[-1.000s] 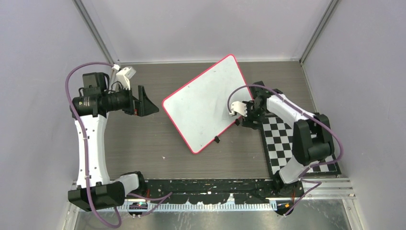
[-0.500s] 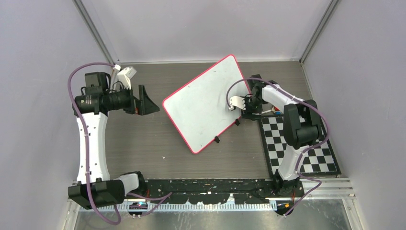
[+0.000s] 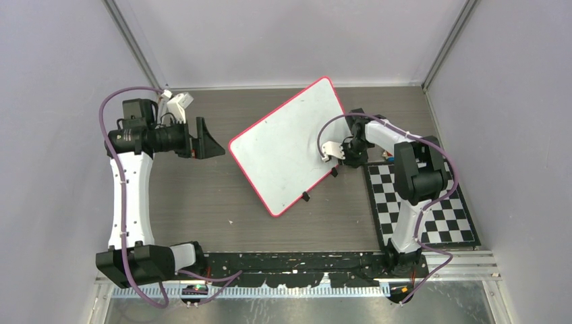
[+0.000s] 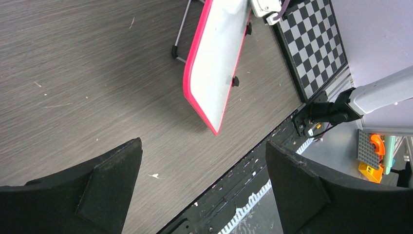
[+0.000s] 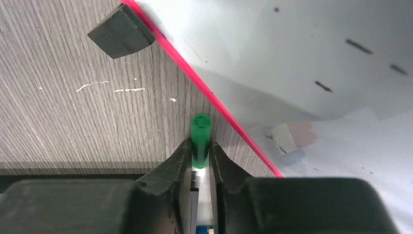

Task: Write a sentence on the whiteboard
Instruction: Pick up the whiteboard marker from the center of the board, then pass from the right arm to the left

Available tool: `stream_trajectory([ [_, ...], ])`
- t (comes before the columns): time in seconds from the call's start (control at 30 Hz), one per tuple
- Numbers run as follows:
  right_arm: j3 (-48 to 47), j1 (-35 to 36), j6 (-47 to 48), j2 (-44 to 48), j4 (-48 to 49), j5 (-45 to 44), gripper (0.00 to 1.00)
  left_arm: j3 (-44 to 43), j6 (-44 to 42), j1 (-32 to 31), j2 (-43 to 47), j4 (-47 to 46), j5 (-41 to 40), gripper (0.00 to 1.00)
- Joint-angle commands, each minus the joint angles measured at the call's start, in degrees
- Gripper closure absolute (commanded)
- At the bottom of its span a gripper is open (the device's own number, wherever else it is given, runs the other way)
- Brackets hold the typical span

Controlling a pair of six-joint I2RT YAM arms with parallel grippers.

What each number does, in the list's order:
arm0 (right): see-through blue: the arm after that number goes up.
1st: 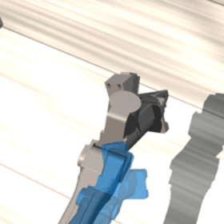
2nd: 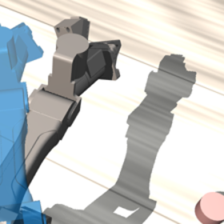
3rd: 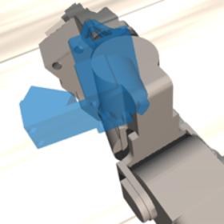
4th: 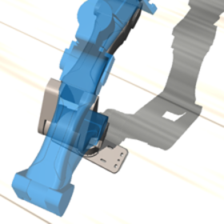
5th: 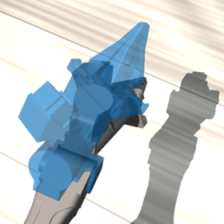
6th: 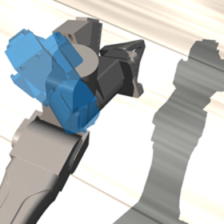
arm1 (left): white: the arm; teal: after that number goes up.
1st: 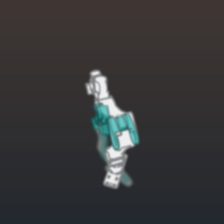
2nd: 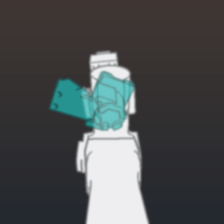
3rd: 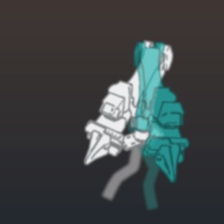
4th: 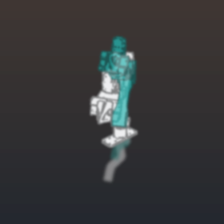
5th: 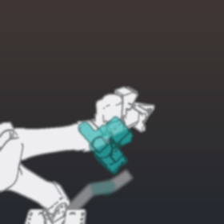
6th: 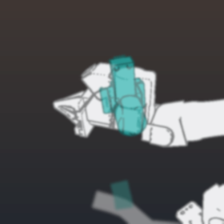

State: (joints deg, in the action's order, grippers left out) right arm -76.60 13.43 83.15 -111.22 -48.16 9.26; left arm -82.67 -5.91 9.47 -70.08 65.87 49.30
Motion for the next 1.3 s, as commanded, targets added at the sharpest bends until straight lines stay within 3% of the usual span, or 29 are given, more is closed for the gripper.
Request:
stream_trajectory([
  [0.0,1.81,-0.15,3.33,0.42,1.6,0.5,0.84,-1.44,0.9,-0.19,-0.69,-2.01,1.16,0.0],
  [0.1,1.1,-0.31,3.29,1.74,1.66,0.42,0.99,-1.56,0.9,-0.24,-0.93,-2.04,1.32,0.0],
  [0.47,-5.56,-0.91,3.81,7.01,1.35,-0.84,1.0,-2.44,1.31,-0.56,-0.8,-2.96,1.44,0.0],
  [0.63,-11.42,-1.35,1.33,8.01,-4.09,1.65,1.0,-3.2,1.52,-0.72,-0.6,-3.12,0.98,0.0],
  [0.83,-11.03,-1.56,0.02,12.6,-7.15,1.82,1.0,-4.92,1.79,-0.76,-0.79,-3.03,1.16,0.0],
  [1.07,-18.73,-1.87,-17.66,17.16,-12.6,10.8,1.0,-10.08,1.88,-2.09,-3.93,-1.23,-0.69,0.0],
  [1.27,-29.34,-1.49,-43.76,18.0,-17.0,24.16,1.0,-10.84,3.6,-6.63,-4.08,-4.98,0.53,0.0],
])
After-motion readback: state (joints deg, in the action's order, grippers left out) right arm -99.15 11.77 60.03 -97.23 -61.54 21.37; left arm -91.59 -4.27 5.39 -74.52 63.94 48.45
